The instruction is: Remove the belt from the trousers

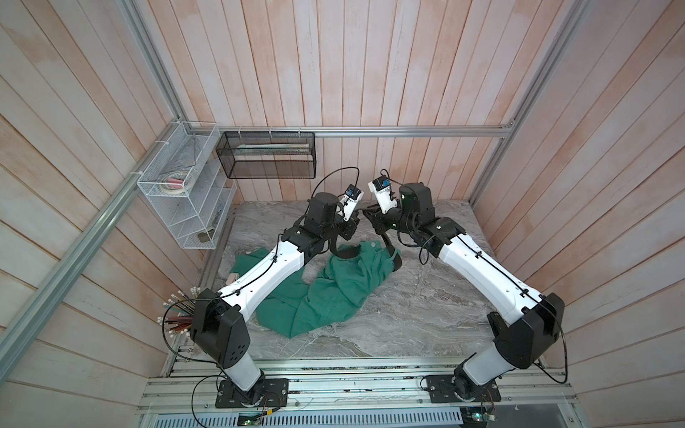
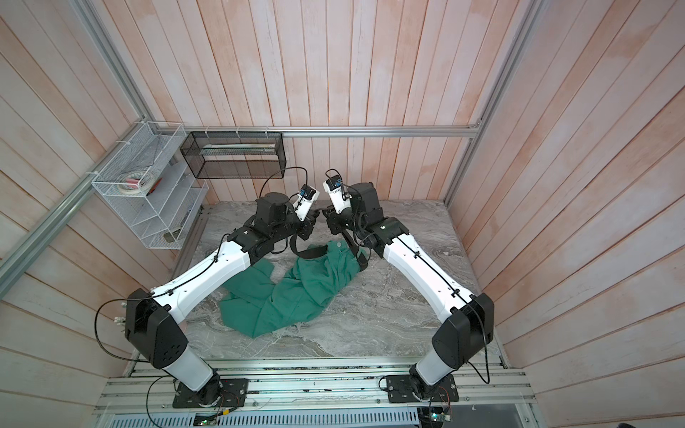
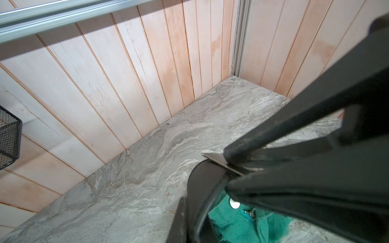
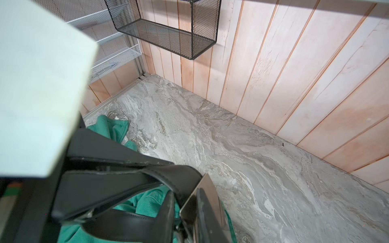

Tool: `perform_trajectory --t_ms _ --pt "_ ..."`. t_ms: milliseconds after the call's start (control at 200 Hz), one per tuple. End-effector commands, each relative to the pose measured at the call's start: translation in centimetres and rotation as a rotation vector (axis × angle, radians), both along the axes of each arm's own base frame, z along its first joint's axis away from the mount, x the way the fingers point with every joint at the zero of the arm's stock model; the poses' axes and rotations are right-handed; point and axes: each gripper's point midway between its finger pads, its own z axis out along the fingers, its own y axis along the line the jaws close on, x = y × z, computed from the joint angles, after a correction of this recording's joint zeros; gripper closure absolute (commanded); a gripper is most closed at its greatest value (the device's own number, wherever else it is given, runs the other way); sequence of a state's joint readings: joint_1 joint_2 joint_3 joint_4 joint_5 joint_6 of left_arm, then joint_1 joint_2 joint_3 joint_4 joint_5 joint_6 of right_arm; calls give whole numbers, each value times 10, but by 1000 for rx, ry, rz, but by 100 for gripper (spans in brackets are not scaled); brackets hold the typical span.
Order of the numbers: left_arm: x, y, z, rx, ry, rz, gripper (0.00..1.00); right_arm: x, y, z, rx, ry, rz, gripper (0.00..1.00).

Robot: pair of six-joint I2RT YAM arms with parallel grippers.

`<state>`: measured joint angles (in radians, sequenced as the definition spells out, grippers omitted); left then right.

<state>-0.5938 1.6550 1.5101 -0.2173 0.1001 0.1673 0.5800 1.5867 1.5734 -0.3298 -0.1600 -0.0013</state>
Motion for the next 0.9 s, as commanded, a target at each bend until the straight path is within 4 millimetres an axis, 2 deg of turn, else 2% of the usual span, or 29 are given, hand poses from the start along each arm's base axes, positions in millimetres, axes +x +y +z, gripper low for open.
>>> perform_trajectory --t_ms 0,175,260,350,430,525,600,765,895 --pt "-6 -12 36 -79 -59 -38 100 -3 -2 -23 -28 58 -1 76" --pt "-5 -11 36 -82 -58 -35 100 -7 -7 -36 -50 79 -10 72" --pt "-5 -11 36 -82 -56 -34 100 -8 -8 -37 -54 81 -9 78" --pt "-4 -12 37 -85 -55 -35 100 -8 -8 -38 -55 82 -12 79" --pt "-5 -13 37 -90 -54 -38 100 -10 -9 -40 -55 86 -12 76" --pt "-5 -12 38 -91 -53 -36 100 -11 -10 -43 -59 92 -13 68" --pt "-5 -12 38 -93 -51 -36 100 -11 -10 -45 -63 95 -13 68" --pt "-6 -13 39 -100 -46 -40 100 -11 -10 -43 -60 85 -13 85" --pt "-6 -14 40 -106 -47 -38 100 -13 -11 -45 -60 90 -9 92"
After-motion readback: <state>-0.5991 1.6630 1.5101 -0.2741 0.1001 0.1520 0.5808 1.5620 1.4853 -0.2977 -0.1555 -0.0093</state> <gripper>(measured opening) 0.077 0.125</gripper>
